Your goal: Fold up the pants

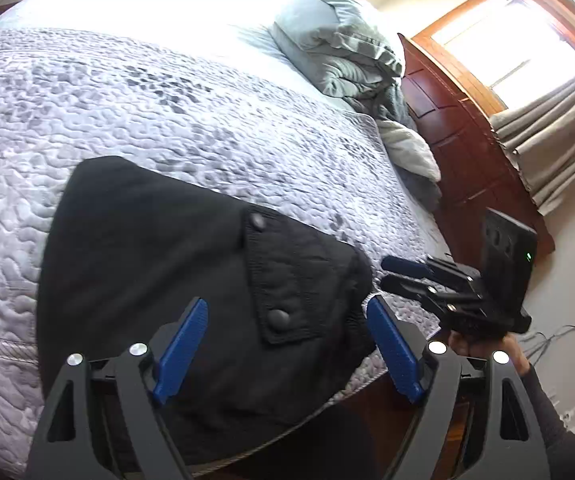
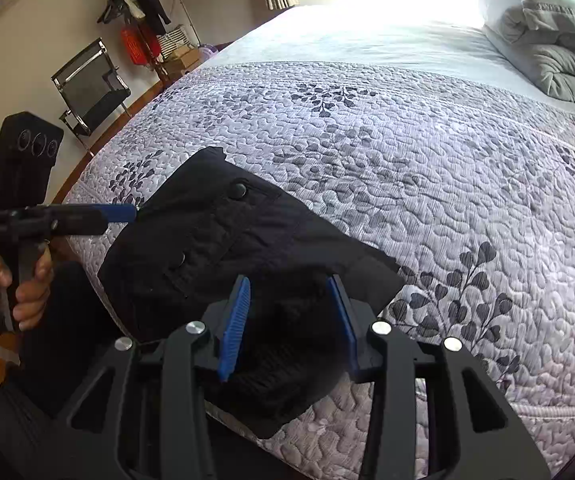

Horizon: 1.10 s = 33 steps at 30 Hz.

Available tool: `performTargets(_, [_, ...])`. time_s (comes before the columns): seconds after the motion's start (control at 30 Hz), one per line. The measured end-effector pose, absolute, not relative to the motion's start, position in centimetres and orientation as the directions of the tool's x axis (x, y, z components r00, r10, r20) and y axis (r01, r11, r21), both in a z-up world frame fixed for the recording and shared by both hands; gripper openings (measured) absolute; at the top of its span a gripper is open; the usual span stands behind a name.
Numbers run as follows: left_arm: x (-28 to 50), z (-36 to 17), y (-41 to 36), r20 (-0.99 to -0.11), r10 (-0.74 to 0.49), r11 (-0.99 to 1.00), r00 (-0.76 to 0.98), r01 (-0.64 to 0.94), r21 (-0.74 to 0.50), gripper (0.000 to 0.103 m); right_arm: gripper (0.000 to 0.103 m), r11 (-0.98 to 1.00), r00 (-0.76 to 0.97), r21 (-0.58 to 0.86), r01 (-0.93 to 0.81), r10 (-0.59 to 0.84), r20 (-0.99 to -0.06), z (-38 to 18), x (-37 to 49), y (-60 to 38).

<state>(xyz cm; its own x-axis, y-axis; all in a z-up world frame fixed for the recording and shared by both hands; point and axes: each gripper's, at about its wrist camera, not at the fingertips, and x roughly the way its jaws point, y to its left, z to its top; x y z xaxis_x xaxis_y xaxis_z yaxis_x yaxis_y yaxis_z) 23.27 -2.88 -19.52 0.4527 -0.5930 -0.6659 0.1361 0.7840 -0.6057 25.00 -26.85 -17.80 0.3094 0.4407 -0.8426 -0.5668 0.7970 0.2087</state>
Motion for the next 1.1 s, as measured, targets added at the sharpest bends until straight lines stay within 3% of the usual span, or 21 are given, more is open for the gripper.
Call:
performTargets(0.1, [23.8,-21.2,-0.5,-0.706,-0.536,0.823,0.463,0.098,-0.56,0.082,0.04,0.81,0.305,0.243,-0.534,0.453,-0.838,-19.6,23.7,-27.4])
performTargets(0.33, [24.8,-24.8,0.0,-0.739,-0.527,0.835,0.42,0.09,-0.543,0.082,0.044,0.86,0.261,0.249,-0.445,0.391,-0.883,-25.0,22.7,-29.3])
performTargets(0.5, [24.0,-23.6,0.7,-0.717,-0.54,0.818,0.441,0.076,-0.57,0.082,0.045,0.886,0.321,0.217,-0.409,0.362,-0.875,-23.2,21.4,-30.0])
performTargets(0.7, [22.0,-21.6,3.5,-0.67,-0.532,0.802,0.518,0.054,-0.595,0.084,0.045,0.863,0.393,0.27,-0.428,0.447,-0.804,-19.4,17.8,-28.2])
performTargets(1.1, [20.1,-24.6,4.9,-0.703,-0.523,0.798,0.482,-0.013,-0.603,0.084,0.042,0.898,0.324,0.248,-0.363,0.371,-0.87,-24.1,16.9,-26.7])
